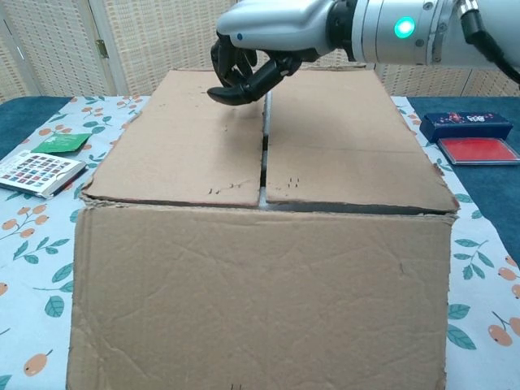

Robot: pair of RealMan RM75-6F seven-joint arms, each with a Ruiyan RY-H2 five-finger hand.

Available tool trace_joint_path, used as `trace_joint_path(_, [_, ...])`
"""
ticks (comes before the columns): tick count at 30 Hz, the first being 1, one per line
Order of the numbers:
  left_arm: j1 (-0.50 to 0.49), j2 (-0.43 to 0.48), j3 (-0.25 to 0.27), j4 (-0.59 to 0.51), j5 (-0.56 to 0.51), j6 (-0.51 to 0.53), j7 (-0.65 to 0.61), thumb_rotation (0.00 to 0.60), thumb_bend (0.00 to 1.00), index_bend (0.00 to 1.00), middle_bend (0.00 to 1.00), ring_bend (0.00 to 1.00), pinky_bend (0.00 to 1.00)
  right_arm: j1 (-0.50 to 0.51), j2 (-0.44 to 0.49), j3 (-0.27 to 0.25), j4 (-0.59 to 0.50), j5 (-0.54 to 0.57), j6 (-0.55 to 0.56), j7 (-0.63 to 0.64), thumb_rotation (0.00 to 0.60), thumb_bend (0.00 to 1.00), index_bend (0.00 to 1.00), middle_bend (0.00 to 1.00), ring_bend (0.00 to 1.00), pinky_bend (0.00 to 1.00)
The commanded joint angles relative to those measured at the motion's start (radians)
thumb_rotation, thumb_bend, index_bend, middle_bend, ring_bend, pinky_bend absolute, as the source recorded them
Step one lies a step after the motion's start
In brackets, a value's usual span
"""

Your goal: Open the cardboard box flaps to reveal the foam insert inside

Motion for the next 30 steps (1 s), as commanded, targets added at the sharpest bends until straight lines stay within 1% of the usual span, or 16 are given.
trace_joint_path(1, [0.001,0.002,-0.002,0.002,-0.002,0.001,-0.005,0.6,0.17,0.0,0.0,0.0,0.0,-0.004,-0.011,-0.012,0.02,-0.028,0.015,-0.011,0.148,0.52,0.75,0.32,0.34,0.32])
trace_joint_path(5, [0.003,0.004,-0.003,0.003,-0.003,0.005,-0.011,0.6,0.17,0.0,0.0,0.0,0.0,-0.023,-0.031,-0.036,0.054,-0.078,0.056,-0.014,0.145,0.52,0.75,0.26,0.23,0.29])
trace_joint_path(10, [0.006,0.004,-0.004,0.002,-0.003,0.01,-0.013,0.6,0.17,0.0,0.0,0.0,0.0,-0.061,-0.079,-0.063,0.119,-0.131,0.128,0.013,0.148,0.52,0.66,0.22,0.19,0.27])
trace_joint_path(13, [0.005,0.005,-0.005,0.002,-0.004,0.009,-0.014,0.6,0.17,0.0,0.0,0.0,0.0,-0.073,-0.081,-0.074,0.13,-0.125,0.119,0.03,0.145,0.52,0.58,0.18,0.16,0.25])
trace_joint_path(16, [0.004,0.004,-0.005,0.004,-0.005,0.006,-0.015,0.6,0.17,0.0,0.0,0.0,0.0,-0.078,-0.071,-0.07,0.114,-0.092,0.087,0.033,0.145,0.52,0.53,0.17,0.14,0.25])
trace_joint_path(21, [0.005,0.003,-0.005,0.003,-0.004,0.008,-0.011,0.6,0.17,0.0,0.0,0.0,0.0,-0.079,-0.059,-0.054,0.089,-0.076,0.078,0.036,0.14,0.52,0.52,0.17,0.14,0.25])
trace_joint_path(30, [0.006,0.004,-0.005,0.003,-0.004,0.009,-0.011,0.6,0.17,0.0,0.0,0.0,0.0,-0.079,-0.068,-0.039,0.094,-0.074,0.073,0.059,0.139,0.52,0.48,0.17,0.13,0.25])
